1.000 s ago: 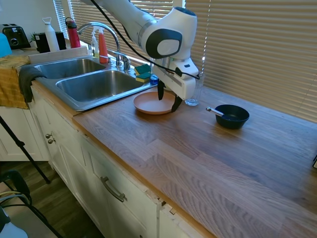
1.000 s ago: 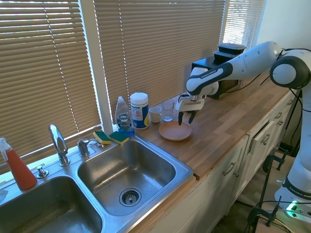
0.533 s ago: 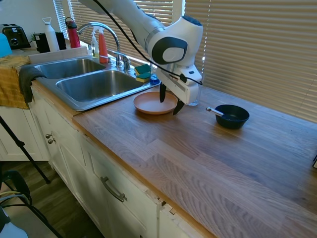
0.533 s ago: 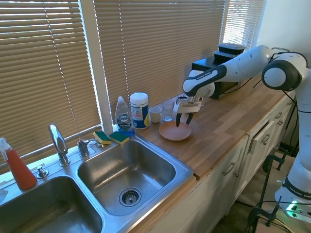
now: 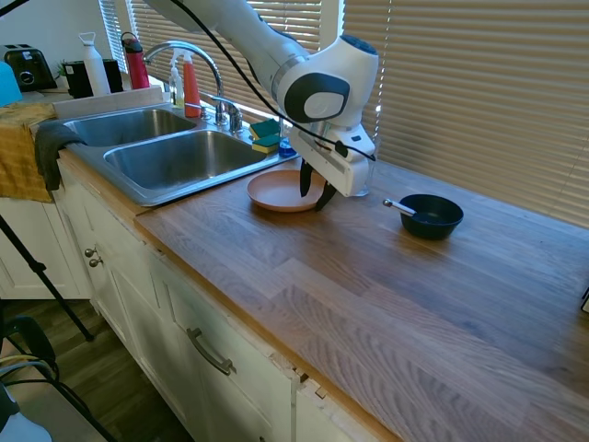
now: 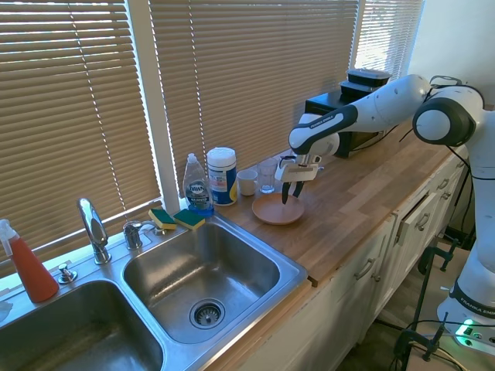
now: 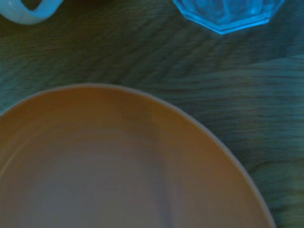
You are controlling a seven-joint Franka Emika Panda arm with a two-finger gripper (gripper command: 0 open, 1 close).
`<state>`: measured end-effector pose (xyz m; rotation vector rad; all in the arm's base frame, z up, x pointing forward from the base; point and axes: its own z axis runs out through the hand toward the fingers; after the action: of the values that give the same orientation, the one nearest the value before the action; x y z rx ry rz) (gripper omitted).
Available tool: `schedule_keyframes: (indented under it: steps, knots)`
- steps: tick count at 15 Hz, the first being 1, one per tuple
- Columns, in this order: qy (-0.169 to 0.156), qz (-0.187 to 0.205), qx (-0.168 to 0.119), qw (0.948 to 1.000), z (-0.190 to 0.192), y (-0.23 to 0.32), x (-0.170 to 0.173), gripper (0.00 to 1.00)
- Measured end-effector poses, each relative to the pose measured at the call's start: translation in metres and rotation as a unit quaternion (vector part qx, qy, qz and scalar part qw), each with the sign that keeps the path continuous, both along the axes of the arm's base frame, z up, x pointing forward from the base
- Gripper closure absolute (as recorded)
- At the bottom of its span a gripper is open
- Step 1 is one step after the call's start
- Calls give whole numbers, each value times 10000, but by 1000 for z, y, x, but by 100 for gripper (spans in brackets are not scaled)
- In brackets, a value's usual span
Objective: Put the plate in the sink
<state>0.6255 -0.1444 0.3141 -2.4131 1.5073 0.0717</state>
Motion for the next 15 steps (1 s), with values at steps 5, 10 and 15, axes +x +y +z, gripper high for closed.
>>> schedule_keyframes:
  steps: [5, 10, 15]
  knots:
    - [-32, 54, 92, 9999, -5, -6, -2, 100]
    - [-174, 230, 343, 9990, -7, -14, -5, 100]
    - [-408, 459, 535, 9967, -10, -19, -8, 100]
